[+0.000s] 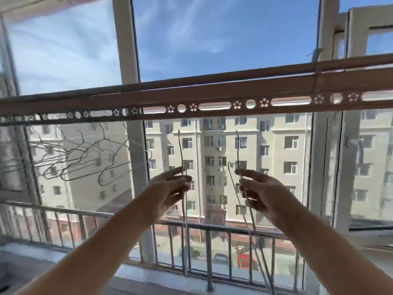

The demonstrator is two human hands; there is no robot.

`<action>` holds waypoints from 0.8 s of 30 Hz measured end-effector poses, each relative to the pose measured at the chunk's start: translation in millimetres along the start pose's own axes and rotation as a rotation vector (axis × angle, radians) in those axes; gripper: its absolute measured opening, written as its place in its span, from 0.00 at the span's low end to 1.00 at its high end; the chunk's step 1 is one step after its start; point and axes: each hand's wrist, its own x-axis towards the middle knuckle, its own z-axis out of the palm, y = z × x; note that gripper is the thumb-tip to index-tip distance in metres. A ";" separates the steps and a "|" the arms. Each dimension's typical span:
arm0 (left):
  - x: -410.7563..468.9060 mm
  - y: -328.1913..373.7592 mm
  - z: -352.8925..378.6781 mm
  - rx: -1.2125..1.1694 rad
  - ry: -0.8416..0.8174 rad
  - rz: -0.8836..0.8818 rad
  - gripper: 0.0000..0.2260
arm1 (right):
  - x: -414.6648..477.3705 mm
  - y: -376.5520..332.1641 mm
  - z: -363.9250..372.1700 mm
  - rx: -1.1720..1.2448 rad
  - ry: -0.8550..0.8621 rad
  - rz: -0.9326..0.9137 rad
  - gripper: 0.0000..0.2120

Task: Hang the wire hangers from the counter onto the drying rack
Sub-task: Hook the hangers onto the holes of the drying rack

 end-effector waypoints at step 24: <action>117.0 75.2 -120.2 0.035 -0.092 0.084 0.15 | 149.3 -10.0 142.5 -0.024 0.065 -0.061 0.09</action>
